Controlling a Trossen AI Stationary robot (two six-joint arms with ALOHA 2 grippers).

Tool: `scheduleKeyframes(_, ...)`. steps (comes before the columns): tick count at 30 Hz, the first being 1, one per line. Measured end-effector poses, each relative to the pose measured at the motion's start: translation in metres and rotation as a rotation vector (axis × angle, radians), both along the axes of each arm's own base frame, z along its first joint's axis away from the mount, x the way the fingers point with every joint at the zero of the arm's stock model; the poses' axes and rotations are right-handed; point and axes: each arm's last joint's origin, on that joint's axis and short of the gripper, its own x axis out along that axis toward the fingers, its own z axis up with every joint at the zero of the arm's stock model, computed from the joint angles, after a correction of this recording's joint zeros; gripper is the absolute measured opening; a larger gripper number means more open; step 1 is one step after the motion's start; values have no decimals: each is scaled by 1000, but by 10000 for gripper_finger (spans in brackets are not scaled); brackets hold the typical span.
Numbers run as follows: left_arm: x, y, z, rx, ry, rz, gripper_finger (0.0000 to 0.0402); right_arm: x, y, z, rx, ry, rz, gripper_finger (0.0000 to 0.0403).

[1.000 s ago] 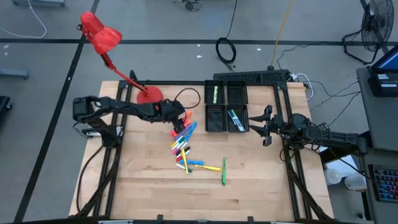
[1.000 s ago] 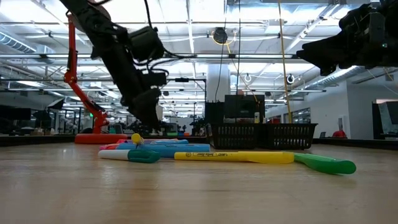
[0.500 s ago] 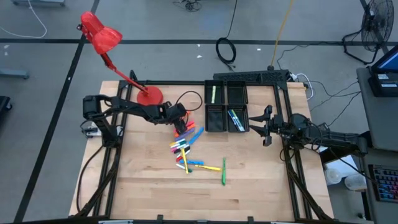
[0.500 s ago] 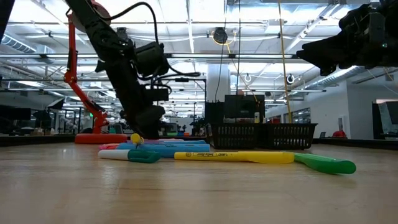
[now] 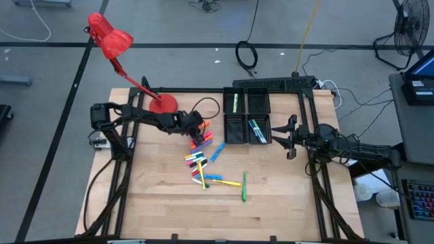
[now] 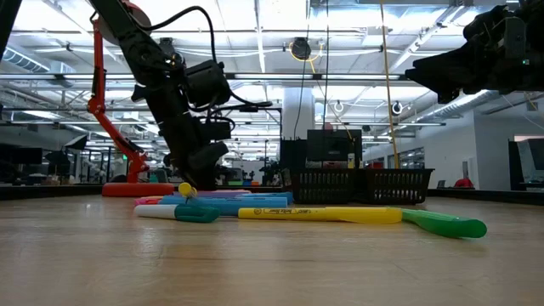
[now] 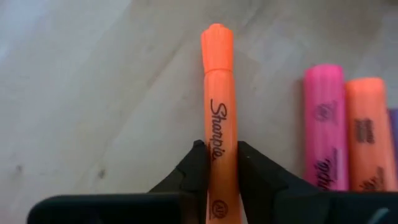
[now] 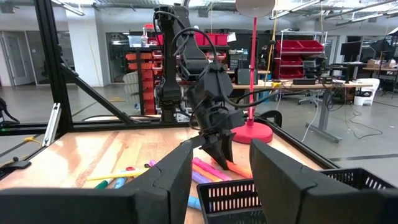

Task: Pick & Place Markers
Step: Put the orange highlighter pen into the top left black bin

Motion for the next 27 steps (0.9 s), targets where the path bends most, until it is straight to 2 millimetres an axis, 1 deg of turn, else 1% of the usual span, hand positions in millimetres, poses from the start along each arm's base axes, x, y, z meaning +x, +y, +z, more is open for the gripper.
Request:
scheduleKeyframes(4, -1, 0, 3, 5, -10, 20, 63, 0, 0, 0, 0, -1, 0, 146)
scheduleKeyframes(7, -4, 0, 13, 6, -12, 33, 63, 0, 0, 0, 0, 0, 0, 146)
scheduleKeyframes(14, 7, 6, 66, 124, -182, 92, 63, 0, 0, 0, 0, 1, 0, 146)
scheduleKeyframes(17, 22, 14, 93, 123, -347, 128, 63, 0, 0, 0, 1, 5, 0, 146)
scheduleKeyframes(19, 30, 21, 108, 64, -437, 136, 63, 1, 0, -1, 1, 7, 0, 146)
scheduleKeyframes(21, 45, 31, 122, 19, -542, 114, 63, 1, 0, -1, 2, 10, 0, 146)
scheduleKeyframes(23, 54, 39, 130, -1, -580, 97, 63, 1, 0, -1, 2, 10, 0, 146)
scheduleKeyframes(25, 66, 48, 140, 23, -628, 81, 63, 1, 0, -1, 2, 11, 0, 146)
scheduleKeyframes(27, 75, 56, 142, 34, -635, 83, 63, 1, 0, -1, 2, 9, 0, 146)
